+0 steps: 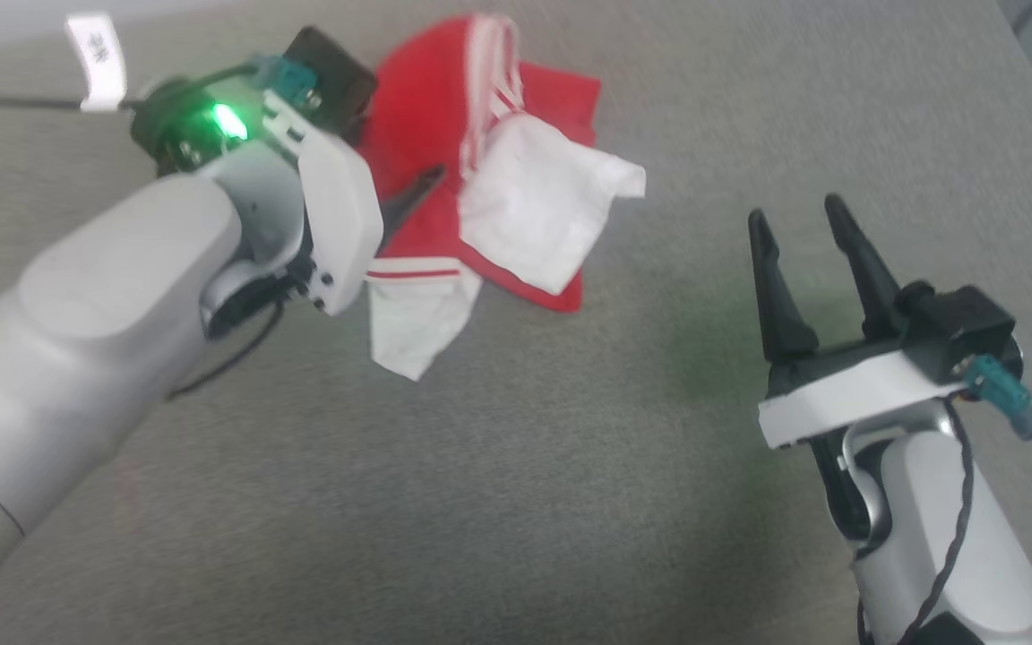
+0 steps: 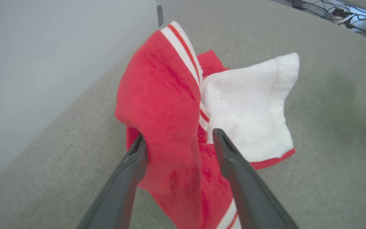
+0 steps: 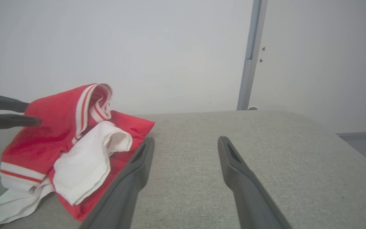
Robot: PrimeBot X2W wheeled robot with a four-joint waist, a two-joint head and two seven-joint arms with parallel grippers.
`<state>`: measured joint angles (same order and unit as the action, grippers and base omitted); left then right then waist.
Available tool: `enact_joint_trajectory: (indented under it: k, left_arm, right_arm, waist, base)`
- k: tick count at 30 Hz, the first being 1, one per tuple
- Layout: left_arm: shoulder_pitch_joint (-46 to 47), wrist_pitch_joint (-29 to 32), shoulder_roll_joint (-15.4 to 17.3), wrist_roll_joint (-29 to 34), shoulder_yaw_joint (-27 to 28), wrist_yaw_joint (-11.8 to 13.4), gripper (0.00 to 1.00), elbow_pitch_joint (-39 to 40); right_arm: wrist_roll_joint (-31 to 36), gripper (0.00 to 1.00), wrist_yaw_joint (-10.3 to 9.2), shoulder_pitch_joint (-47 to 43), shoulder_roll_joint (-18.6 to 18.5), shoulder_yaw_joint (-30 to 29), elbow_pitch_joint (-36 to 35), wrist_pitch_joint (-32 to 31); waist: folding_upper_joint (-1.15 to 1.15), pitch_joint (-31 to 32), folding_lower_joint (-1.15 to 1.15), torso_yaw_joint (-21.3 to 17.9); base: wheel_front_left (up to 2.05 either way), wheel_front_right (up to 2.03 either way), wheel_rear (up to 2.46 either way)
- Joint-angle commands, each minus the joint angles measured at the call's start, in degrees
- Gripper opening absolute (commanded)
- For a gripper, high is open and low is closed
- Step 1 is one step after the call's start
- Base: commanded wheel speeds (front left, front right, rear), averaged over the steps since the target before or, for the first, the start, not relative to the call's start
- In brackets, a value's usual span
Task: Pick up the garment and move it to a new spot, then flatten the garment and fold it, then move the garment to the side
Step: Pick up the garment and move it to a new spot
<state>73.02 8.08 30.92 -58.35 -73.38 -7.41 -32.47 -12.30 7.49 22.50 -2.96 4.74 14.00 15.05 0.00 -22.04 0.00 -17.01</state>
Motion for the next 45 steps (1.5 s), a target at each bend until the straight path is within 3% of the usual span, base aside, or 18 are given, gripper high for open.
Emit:
enact_joint_trajectory:
  k: [1,11,19,23,24,28,37,40,45]
  left_arm:
    - [-1.72,-1.95,-0.02,-1.80,-0.05,-0.05,1.00,0.35]
    - [-16.79,-19.80,-0.53,-14.25,1.09,-0.05,1.00,-4.60]
    - [-29.23,-23.37,-2.02,-17.31,6.31,-0.05,1.00,-8.62]
    - [-35.48,-23.30,-2.65,-13.29,15.78,-0.06,1.00,-8.34]
    - [-35.48,-23.30,-2.65,-13.29,15.78,-0.06,1.00,-8.34]
    - [-42.24,-23.33,-3.33,-7.18,27.98,0.53,1.00,-7.09]
    - [-60.15,-23.34,-7.07,15.56,51.26,6.50,1.00,5.12]
    - [-65.45,-23.34,-9.07,22.82,56.69,7.96,1.00,10.33]
    - [-71.08,-23.34,-12.14,33.27,63.08,8.24,1.00,16.92]
  right_arm:
    - [0.77,1.00,0.01,-0.98,0.08,-0.22,0.45,0.18]
    - [6.44,1.00,0.01,-6.34,-0.99,-3.42,3.70,0.18]
    - [6.88,1.00,0.01,-11.23,-4.14,-6.00,4.26,0.18]
    - [6.69,1.00,0.01,-13.19,-5.50,-6.97,4.20,0.18]
    - [6.69,1.00,0.01,-13.19,-5.50,-6.97,4.20,0.18]
    - [5.97,1.00,0.01,-14.86,-6.15,-8.15,4.03,0.18]
    - [5.36,1.00,0.01,-17.25,-6.67,-10.22,3.72,0.18]
    - [5.00,1.00,0.01,-17.19,-6.84,-10.41,3.43,0.18]
    - [5.06,1.00,0.01,-16.68,-7.20,-10.62,2.66,0.18]
  waist:
    - [0.00,4.11,0.00,3.18]
    - [0.00,12.74,0.00,9.70]
    - [0.00,16.67,0.00,15.48]
    - [0.00,17.91,0.00,17.69]
    - [0.00,17.91,0.00,17.69]
    - [0.00,19.26,0.00,19.20]
    - [0.00,21.68,0.00,19.31]
    - [0.00,21.96,0.00,18.86]
    - [0.00,22.31,0.00,18.40]
  base:
    - [0.00,0.00,0.00]
    - [0.00,0.00,0.00]
    - [0.00,0.00,0.00]
    - [0.00,0.00,0.00]
    - [0.00,0.00,0.00]
    - [0.00,0.00,0.00]
    - [0.00,0.00,0.00]
    - [0.00,0.00,0.00]
    - [0.00,0.00,0.00]
